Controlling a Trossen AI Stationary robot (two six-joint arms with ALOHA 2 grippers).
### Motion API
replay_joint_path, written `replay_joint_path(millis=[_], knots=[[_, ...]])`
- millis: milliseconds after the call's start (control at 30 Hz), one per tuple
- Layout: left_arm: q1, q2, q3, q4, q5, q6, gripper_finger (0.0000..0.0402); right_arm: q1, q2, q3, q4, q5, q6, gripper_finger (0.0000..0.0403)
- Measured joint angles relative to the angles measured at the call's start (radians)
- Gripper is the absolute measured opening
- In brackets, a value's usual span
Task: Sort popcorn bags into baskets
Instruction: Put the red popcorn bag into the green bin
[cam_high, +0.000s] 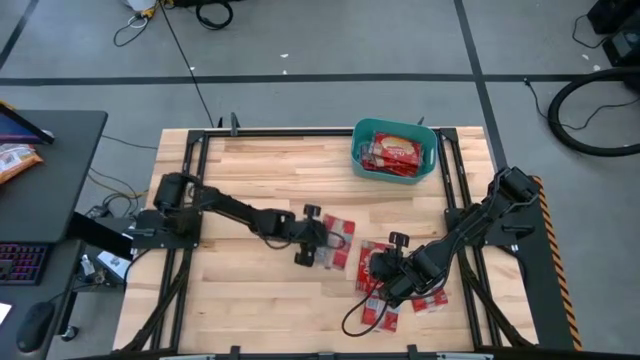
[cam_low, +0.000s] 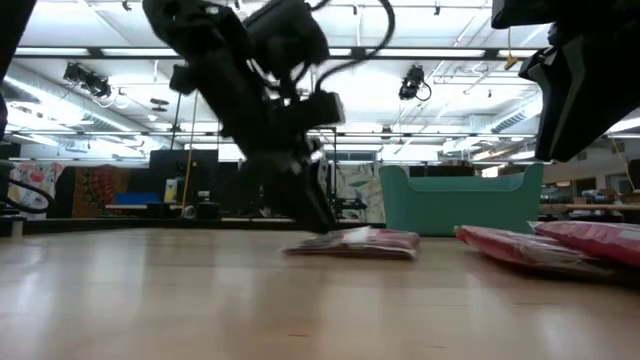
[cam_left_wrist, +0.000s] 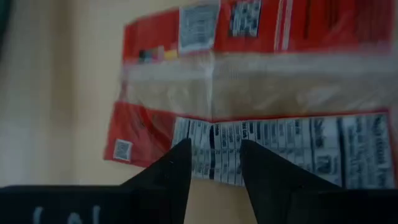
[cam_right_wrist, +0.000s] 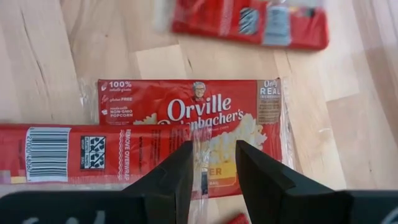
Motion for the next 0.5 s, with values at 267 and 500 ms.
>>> replay_joint_path(millis=[267, 500], knots=[[-0.022, -0.08, 0.002, -0.044, 0.155, 0.039, 0.0142, 0.0, 0.0, 0.0, -0.002, 0.023, -0.001, 0.0125], [-0.117, -0.023, 0.0, 0.05, 0.123, -0.031, 0.0168, 0.0, 0.0, 0.0, 0.0, 0.045, -0.005, 0.0125]])
